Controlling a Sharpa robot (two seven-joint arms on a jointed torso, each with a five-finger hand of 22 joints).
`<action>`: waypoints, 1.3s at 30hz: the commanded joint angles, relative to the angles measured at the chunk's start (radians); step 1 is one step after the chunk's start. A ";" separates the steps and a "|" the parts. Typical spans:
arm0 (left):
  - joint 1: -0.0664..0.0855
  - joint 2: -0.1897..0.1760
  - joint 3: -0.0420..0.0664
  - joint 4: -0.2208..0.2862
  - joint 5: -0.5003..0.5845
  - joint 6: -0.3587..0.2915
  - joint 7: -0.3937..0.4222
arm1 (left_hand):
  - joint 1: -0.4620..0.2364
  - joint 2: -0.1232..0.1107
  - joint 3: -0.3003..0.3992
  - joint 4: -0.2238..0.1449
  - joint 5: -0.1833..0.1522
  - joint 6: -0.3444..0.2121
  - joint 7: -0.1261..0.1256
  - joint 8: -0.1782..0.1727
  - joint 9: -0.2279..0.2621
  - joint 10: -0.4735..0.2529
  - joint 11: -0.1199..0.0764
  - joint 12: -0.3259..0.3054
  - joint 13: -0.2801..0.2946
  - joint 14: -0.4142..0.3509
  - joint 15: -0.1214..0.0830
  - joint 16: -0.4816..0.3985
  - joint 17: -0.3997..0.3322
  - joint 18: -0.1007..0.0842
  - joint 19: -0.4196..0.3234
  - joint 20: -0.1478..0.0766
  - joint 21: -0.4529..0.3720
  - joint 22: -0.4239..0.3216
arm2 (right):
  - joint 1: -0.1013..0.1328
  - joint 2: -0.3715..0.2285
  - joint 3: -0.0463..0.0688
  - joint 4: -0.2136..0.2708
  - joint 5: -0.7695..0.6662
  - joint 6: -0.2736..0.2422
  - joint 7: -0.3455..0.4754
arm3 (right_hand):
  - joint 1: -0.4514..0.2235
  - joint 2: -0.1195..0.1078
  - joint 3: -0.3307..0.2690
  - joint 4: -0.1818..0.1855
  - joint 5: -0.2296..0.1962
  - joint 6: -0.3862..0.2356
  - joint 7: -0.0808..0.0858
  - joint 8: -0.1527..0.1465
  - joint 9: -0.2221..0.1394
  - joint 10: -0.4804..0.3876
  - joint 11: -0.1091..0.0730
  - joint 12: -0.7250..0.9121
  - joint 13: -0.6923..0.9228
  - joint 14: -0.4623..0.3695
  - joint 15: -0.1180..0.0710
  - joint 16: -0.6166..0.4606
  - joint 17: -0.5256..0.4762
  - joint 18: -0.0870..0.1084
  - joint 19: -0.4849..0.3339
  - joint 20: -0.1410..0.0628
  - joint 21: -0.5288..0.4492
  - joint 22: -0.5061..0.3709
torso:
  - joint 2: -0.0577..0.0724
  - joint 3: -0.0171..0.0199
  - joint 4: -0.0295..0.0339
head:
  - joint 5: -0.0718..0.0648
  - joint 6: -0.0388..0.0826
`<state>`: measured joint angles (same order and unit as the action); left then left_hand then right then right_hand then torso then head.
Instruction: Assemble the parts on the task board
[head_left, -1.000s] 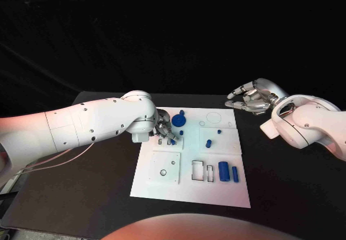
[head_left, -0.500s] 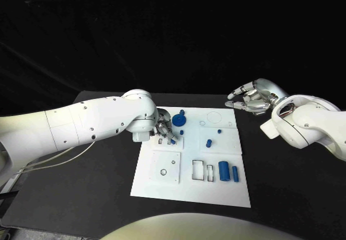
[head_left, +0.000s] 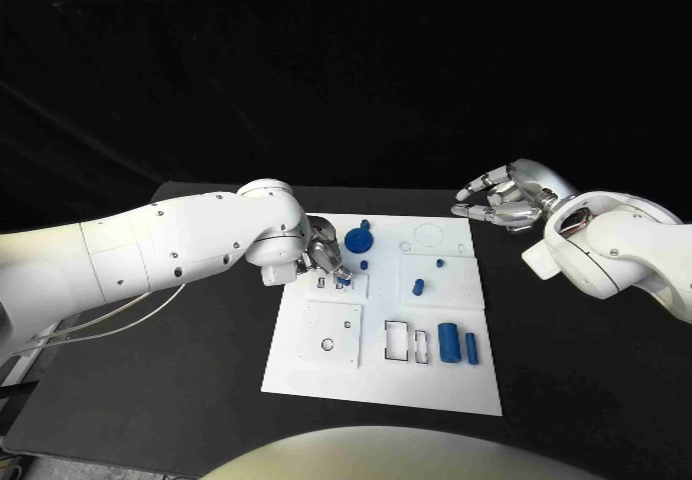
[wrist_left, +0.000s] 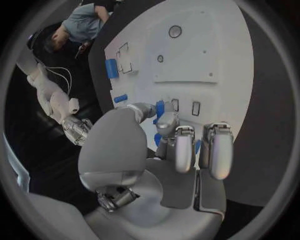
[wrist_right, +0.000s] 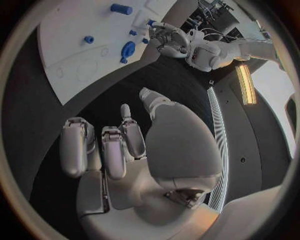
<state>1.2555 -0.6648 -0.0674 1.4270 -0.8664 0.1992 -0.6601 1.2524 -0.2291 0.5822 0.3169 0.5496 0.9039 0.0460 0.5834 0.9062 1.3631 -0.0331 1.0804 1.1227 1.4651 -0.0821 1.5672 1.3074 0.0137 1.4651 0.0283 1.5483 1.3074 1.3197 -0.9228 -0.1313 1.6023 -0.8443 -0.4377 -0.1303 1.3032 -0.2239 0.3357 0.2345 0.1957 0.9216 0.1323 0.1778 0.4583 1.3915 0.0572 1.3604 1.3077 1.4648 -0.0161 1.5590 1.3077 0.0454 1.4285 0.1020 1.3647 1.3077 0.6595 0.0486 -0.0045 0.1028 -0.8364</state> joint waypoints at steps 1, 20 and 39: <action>0.001 -0.006 0.000 0.008 0.079 -0.055 0.027 | -0.116 0.011 0.223 -0.231 0.029 0.010 -0.008 0.014 0.077 0.010 -0.001 0.005 0.013 0.106 -0.004 0.004 0.263 -0.005 0.081 -0.003 0.001 0.236 | -0.002 0.000 0.000 -0.001 -0.009 0.019 -0.001 | -0.001 -0.004 0.004 0.001 0.007 -0.003 0.003 0.006 0.001 -0.005 -0.001 -0.006 0.037 0.093 0.008 -0.004 0.224 0.011 -0.005 0.000 -0.005 0.149 | 0.000 0.0008 0.0006 | 0.001 0.001; -0.001 -0.036 -0.005 0.042 -0.012 -0.104 0.045 | -0.217 0.034 0.272 -0.348 0.101 0.034 -0.014 0.032 0.100 0.029 -0.006 0.016 0.024 0.106 -0.010 0.004 0.263 -0.004 0.080 -0.007 -0.001 0.235 | -0.005 -0.004 -0.001 -0.001 -0.006 0.018 -0.001 | -0.006 -0.007 0.004 0.004 0.011 -0.004 0.004 0.006 0.001 -0.006 -0.001 -0.007 0.035 0.092 0.008 -0.005 0.221 0.012 -0.007 0.000 -0.009 0.147 | 0.001 -0.0009 0.0000 | 0.008 -0.002; -0.022 -0.057 -0.022 0.087 -0.241 -0.166 0.088 | -0.212 0.027 0.266 -0.368 0.091 0.039 -0.016 0.035 0.102 0.039 -0.008 0.029 0.033 0.106 -0.011 0.004 0.263 -0.005 0.082 -0.007 0.002 0.239 | -0.010 -0.004 -0.001 -0.002 -0.001 0.015 0.003 | -0.019 -0.004 0.007 0.016 0.024 -0.005 0.003 0.008 0.004 -0.005 -0.001 -0.007 0.035 0.092 0.008 -0.006 0.220 0.013 -0.009 0.000 -0.013 0.146 | 0.002 -0.0013 0.0005 | 0.009 -0.008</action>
<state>1.2347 -0.7226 -0.0899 1.5094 -1.0418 0.0643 -0.5997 1.0350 -0.2044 0.6586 0.1457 0.6429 0.9354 0.0353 0.6141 1.0073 1.3962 -0.0410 1.1066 1.1556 1.4687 -0.0857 1.5672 1.3074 0.0138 1.4651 0.0285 1.5481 1.3073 1.3106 -0.9267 -0.1325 1.5997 -0.8421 -0.4326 -0.1317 1.2896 -0.2264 0.3424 0.2472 0.2169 0.9215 0.1323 0.1816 0.4611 1.3915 0.0572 1.3568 1.3075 1.4649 -0.0161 1.5590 1.3074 0.0454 1.4286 0.1020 1.3562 1.3076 0.6609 0.0474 -0.0042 0.1106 -0.8444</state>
